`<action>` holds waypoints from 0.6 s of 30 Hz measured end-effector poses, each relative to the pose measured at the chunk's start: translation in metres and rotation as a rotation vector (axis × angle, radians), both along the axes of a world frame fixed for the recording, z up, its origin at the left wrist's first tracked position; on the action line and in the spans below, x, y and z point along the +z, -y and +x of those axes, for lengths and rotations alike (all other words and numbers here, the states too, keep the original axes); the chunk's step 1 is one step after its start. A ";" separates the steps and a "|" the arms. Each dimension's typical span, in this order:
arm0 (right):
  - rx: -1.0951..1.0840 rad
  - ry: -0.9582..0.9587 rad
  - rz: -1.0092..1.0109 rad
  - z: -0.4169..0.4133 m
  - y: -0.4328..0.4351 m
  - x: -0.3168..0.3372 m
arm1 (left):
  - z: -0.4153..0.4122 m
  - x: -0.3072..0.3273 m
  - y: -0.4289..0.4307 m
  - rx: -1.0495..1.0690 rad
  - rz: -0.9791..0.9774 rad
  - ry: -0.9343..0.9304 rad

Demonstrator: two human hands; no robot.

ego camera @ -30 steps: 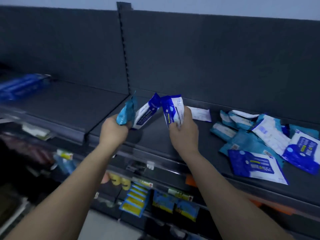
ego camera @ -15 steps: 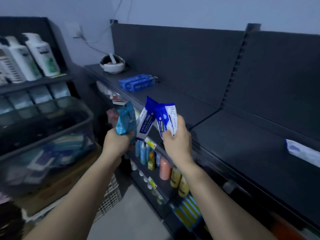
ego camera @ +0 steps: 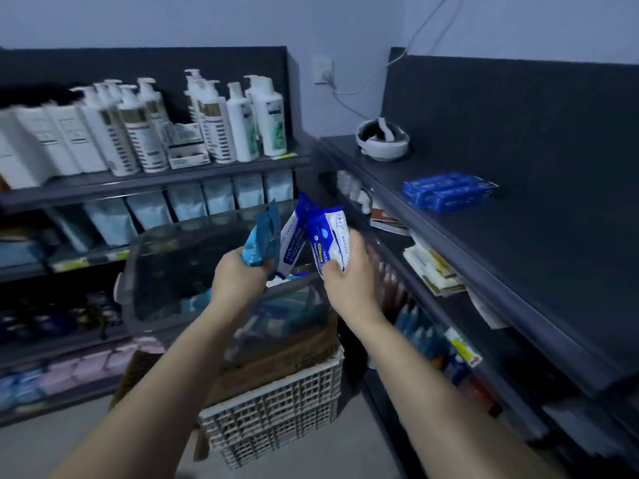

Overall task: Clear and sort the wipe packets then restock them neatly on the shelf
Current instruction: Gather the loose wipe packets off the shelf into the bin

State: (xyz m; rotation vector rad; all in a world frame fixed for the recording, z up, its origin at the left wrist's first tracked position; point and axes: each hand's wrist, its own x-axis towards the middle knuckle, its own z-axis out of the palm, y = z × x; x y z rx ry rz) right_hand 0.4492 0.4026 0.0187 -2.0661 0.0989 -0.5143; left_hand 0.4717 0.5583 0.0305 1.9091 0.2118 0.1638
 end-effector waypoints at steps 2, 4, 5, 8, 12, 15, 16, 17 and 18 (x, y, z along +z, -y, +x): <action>0.054 -0.020 -0.010 0.023 -0.020 -0.002 | 0.018 -0.003 -0.025 0.041 0.070 -0.004; 0.109 -0.057 -0.035 0.043 -0.036 -0.004 | 0.035 -0.007 -0.045 0.075 0.116 0.001; 0.133 -0.078 -0.053 0.053 -0.042 -0.005 | 0.044 -0.011 -0.054 0.091 0.143 -0.003; 0.190 -0.134 -0.123 0.087 -0.059 -0.013 | 0.072 -0.026 -0.078 0.126 0.240 -0.051; 0.294 -0.225 -0.229 0.140 -0.079 -0.031 | 0.110 -0.050 -0.105 0.152 0.374 -0.126; 0.392 -0.304 -0.363 0.180 -0.094 -0.048 | 0.139 -0.066 -0.121 0.182 0.523 -0.225; 0.430 -0.331 -0.420 0.193 -0.099 -0.055 | 0.148 -0.072 -0.126 0.187 0.566 -0.264; 0.465 -0.352 -0.479 0.205 -0.104 -0.061 | 0.157 -0.077 -0.131 0.188 0.601 -0.305; 0.499 -0.366 -0.532 0.217 -0.109 -0.068 | 0.165 -0.083 -0.136 0.189 0.632 -0.346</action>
